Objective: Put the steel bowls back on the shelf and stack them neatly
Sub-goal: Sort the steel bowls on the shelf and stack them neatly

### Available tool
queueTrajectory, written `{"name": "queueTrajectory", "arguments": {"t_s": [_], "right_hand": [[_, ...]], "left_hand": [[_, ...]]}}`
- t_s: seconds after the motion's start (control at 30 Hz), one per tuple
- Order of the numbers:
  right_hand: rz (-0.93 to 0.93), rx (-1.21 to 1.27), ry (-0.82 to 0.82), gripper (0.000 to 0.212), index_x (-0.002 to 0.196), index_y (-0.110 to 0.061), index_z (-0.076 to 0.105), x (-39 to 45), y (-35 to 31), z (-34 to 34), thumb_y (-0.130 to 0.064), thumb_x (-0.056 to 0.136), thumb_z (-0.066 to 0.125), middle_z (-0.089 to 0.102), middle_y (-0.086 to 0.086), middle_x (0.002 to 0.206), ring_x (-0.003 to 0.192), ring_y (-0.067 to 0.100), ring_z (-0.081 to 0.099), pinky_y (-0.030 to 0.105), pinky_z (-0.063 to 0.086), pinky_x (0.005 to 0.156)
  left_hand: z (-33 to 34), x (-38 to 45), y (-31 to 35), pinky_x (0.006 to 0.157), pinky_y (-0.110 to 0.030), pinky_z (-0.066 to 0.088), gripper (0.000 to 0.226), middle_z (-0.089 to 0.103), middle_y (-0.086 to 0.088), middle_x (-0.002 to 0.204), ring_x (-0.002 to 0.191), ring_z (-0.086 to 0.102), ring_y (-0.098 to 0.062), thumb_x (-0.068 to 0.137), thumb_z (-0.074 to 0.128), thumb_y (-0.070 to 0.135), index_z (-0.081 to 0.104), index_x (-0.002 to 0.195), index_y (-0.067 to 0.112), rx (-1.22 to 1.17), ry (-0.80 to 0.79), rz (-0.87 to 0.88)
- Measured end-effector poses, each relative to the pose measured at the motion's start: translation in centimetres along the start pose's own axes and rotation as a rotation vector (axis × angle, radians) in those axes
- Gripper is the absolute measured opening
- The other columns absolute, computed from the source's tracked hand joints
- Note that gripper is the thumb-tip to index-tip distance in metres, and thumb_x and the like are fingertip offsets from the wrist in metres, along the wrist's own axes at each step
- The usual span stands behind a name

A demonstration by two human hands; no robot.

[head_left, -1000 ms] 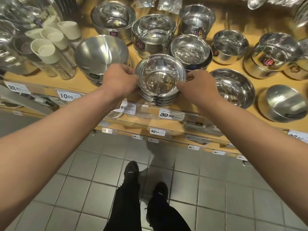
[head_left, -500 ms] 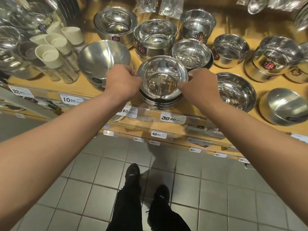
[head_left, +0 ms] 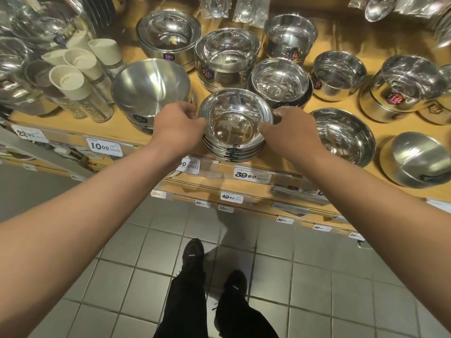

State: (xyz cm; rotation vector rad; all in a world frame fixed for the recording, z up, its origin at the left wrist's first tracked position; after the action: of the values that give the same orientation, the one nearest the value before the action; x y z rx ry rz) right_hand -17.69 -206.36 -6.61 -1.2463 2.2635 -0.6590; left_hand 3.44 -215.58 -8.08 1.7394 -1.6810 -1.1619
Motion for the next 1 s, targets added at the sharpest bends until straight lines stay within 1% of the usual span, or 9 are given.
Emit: {"name": "queueTrajectory", "arguments": {"t_s": [0.03,0.1,0.2,0.27,0.47,0.7,0.77,0.87,1.0], "right_hand": [[0.013,0.028,-0.018,0.057,0.146,-0.001,0.048,0.0,0.4,0.3,-0.031,0.098,0.057,0.067,0.009,0.125,0.091,0.009,0.057,0.021,0.04,0.073],[0.051,0.082,-0.081,0.058,0.149,-0.005,0.044,0.0,1.2,1.2,-0.033,0.1,0.053,0.063,0.002,0.116,0.087,0.004,0.047,0.016,0.034,0.068],[0.06,0.086,-0.085,0.021,0.099,-0.014,0.059,0.3,1.8,1.6,-0.034,0.099,0.052,0.053,-0.007,0.08,0.067,0.006,0.046,0.022,0.031,0.055],[0.071,0.098,-0.084,0.029,0.077,-0.015,0.049,0.1,1.7,1.6,-0.033,0.099,0.052,0.052,-0.003,0.073,0.062,0.01,0.045,0.025,0.032,0.053],[0.089,0.093,-0.061,0.031,0.089,-0.003,0.063,-0.3,1.2,1.8,-0.031,0.098,0.053,0.06,0.008,0.078,0.065,0.018,0.05,0.026,0.038,0.054],[0.13,0.151,-0.03,0.038,0.065,-0.013,0.041,0.0,1.1,1.5,-0.025,0.096,0.058,0.04,0.0,0.061,0.054,0.015,0.036,0.028,0.03,0.049],[0.14,0.206,-0.013,0.042,0.061,-0.015,0.035,0.0,1.1,1.3,-0.022,0.095,0.058,0.035,-0.001,0.059,0.053,0.015,0.031,0.028,0.027,0.05],[0.137,0.228,-0.012,0.044,0.06,-0.016,0.032,0.3,1.2,1.3,-0.022,0.095,0.059,0.032,-0.002,0.059,0.053,0.015,0.029,0.029,0.026,0.052],[0.129,0.178,-0.023,0.041,0.062,-0.015,0.035,0.4,1.3,1.5,-0.023,0.096,0.057,0.035,-0.001,0.06,0.054,0.015,0.032,0.028,0.028,0.051]], "left_hand": [[0.2,0.0,-0.2,0.098,-0.046,0.056,0.036,0.07,-0.01,0.114,0.11,0.067,-0.031,0.087,0.064,0.017,0.069,0.121,0.007,-0.026,-0.025,-0.018],[0.5,0.0,-0.6,0.101,-0.045,0.054,0.043,0.071,-0.009,0.121,0.113,0.067,-0.029,0.086,0.061,0.022,0.069,0.126,0.009,-0.075,-0.074,-0.051],[0.6,0.0,-0.8,0.097,-0.047,0.057,0.028,0.076,-0.008,0.106,0.103,0.071,-0.028,0.085,0.06,0.022,0.077,0.105,0.013,-0.107,-0.098,-0.061],[0.6,0.1,-0.7,0.095,-0.049,0.058,0.023,0.077,-0.012,0.103,0.101,0.072,-0.031,0.086,0.06,0.02,0.078,0.098,0.01,-0.1,-0.098,-0.055],[0.6,1.2,-0.3,0.096,-0.052,0.057,0.022,0.075,-0.021,0.104,0.105,0.071,-0.036,0.09,0.059,0.013,0.076,0.099,0.002,-0.049,-0.121,-0.014],[0.3,1.2,-0.1,0.094,-0.056,0.057,0.026,0.071,-0.031,0.108,0.107,0.068,-0.043,0.087,0.059,0.011,0.072,0.099,-0.009,-0.022,-0.111,0.003],[0.4,1.2,-0.1,0.095,-0.058,0.056,0.029,0.069,-0.034,0.11,0.096,0.071,-0.039,0.087,0.058,0.01,0.069,0.102,-0.012,-0.023,-0.117,0.0],[0.5,1.0,-0.2,0.095,-0.059,0.055,0.032,0.066,-0.037,0.113,0.085,0.06,-0.024,0.089,0.058,0.011,0.066,0.105,-0.016,-0.023,-0.118,0.003],[0.5,0.9,-0.3,0.096,-0.059,0.055,0.033,0.066,-0.035,0.113,0.088,0.064,-0.028,0.088,0.058,0.012,0.067,0.106,-0.014,-0.034,-0.11,-0.008]]}}
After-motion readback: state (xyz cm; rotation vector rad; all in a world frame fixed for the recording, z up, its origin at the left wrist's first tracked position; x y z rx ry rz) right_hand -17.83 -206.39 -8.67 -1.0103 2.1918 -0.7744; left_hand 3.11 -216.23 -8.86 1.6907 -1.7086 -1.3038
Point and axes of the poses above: each hand's wrist, its own x-axis towards the middle knuckle, its own z-axis out of the palm, y = z × x, the point moved 8 cm from there along x, towards the middle knuckle
